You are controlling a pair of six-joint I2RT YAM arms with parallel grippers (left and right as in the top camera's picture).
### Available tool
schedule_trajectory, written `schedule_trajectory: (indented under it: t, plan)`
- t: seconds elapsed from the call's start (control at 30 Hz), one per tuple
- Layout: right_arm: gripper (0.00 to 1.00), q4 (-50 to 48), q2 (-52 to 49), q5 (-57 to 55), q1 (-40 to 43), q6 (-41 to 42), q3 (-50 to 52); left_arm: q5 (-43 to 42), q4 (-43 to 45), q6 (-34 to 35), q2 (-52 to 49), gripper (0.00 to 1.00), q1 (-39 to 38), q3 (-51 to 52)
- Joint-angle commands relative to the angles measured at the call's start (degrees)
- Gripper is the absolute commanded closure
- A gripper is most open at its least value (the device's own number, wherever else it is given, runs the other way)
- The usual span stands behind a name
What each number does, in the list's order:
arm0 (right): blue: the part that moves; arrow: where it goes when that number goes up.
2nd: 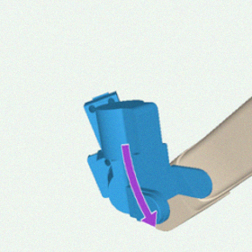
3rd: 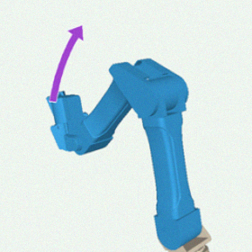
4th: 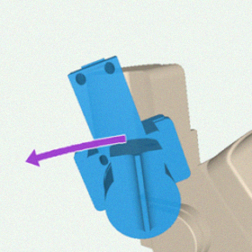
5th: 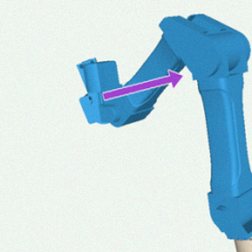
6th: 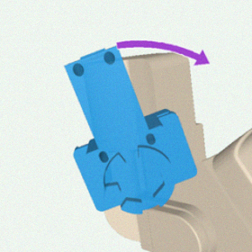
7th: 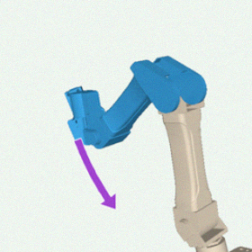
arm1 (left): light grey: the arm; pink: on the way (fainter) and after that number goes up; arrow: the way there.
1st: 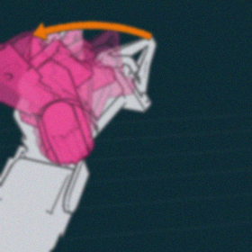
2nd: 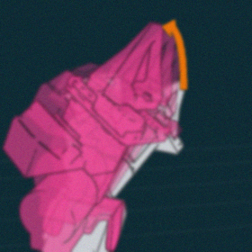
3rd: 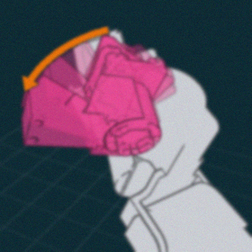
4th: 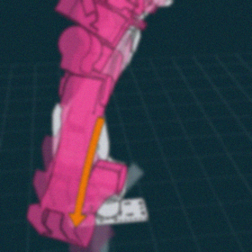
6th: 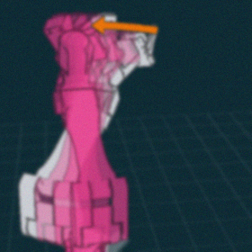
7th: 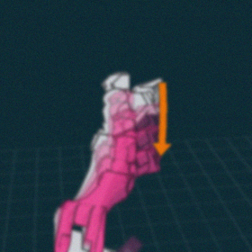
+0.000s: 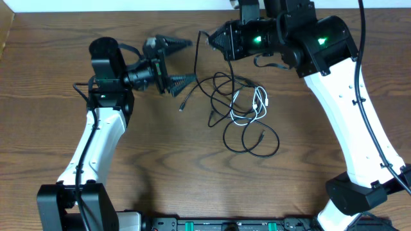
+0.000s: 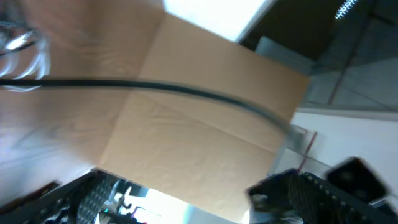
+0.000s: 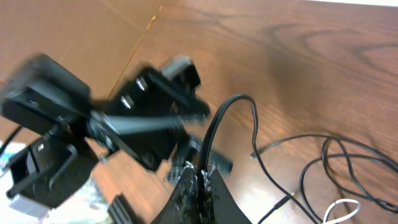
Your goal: Untangle cables
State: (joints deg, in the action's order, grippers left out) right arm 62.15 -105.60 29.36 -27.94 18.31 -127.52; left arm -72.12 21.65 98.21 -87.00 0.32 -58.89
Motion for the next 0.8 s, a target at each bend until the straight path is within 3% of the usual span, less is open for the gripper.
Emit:
schedule_trajectory:
  t: [0.0, 0.13, 0.77]
  plan:
    - [0.99, 0.61, -0.50, 2.29, -0.79, -2.71, -0.11, 2.86, 7.93, 13.99, 0.22, 0.02, 0.15, -0.66]
    - [0.99, 0.66, -0.50, 2.34, -0.98, -2.69, -0.11, 5.18, 12.28, 21.18, 0.22, 0.02, 0.15, -0.66]
    - [0.99, -2.34, -0.50, 0.92, -6.01, -2.71, -0.11, 6.99, 12.09, 21.38, 0.22, 0.02, 0.15, -0.66]
